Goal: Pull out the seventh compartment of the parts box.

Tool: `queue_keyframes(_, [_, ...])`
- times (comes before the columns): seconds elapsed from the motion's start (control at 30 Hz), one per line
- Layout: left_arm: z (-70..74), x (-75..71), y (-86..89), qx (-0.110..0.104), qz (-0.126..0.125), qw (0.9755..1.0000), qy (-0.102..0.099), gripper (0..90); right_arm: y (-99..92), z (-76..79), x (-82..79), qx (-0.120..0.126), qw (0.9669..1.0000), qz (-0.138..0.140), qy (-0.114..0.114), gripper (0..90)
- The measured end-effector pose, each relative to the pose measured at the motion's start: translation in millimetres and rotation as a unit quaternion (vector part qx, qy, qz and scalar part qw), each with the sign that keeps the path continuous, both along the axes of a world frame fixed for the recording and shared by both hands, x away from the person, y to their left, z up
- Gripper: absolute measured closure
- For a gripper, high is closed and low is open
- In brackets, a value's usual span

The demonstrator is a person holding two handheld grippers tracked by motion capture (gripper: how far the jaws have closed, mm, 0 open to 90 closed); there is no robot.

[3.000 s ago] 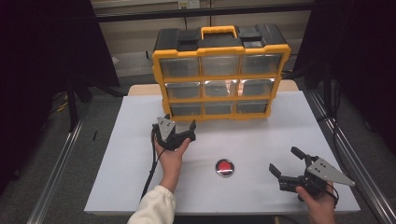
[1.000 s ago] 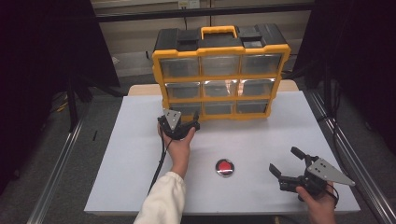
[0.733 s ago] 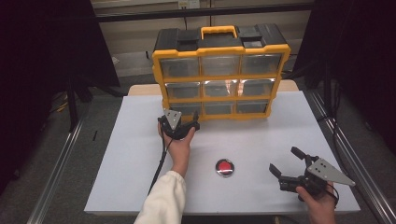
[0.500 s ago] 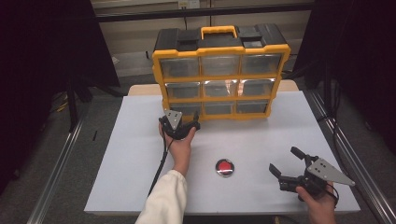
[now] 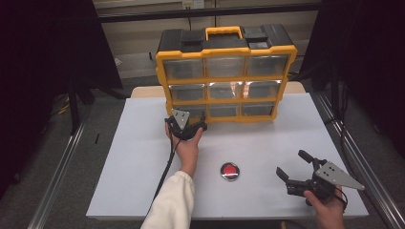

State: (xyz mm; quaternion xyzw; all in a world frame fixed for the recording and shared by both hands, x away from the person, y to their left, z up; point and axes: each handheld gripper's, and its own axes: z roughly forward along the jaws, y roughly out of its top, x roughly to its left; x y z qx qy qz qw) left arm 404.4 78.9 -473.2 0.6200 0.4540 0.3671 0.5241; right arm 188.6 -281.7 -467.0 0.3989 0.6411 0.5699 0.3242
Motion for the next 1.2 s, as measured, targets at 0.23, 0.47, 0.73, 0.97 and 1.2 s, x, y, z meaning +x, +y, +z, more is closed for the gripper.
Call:
queue_keyframes(0.23, [0.7,-0.2,1.0,0.017,0.006,0.9998,-0.003,4.5,-0.4,-0.2,0.3,0.0,1.0,0.001,0.001,2.2])
queue_keyframes(0.47, [2.4,-0.8,1.7,0.029,0.023,0.9993,-0.007,5.2,0.2,-0.3,0.4,-0.001,1.0,-0.001,0.001,2.2])
queue_keyframes(0.73, [4.1,-1.0,3.4,0.048,0.034,0.9982,-0.015,7.7,0.2,-0.3,0.4,0.002,1.0,-0.004,0.003,2.2])
queue_keyframes(0.97, [4.8,-1.5,2.3,0.088,0.036,0.9949,-0.036,11.6,-0.4,-0.5,0.5,0.0,1.0,-0.002,0.002,2.3])
queue_keyframes(1.2, [4.8,-2.2,1.4,0.139,0.033,0.9882,-0.056,12.7,-0.7,-0.8,1.0,0.002,1.0,-0.001,0.005,2.3])
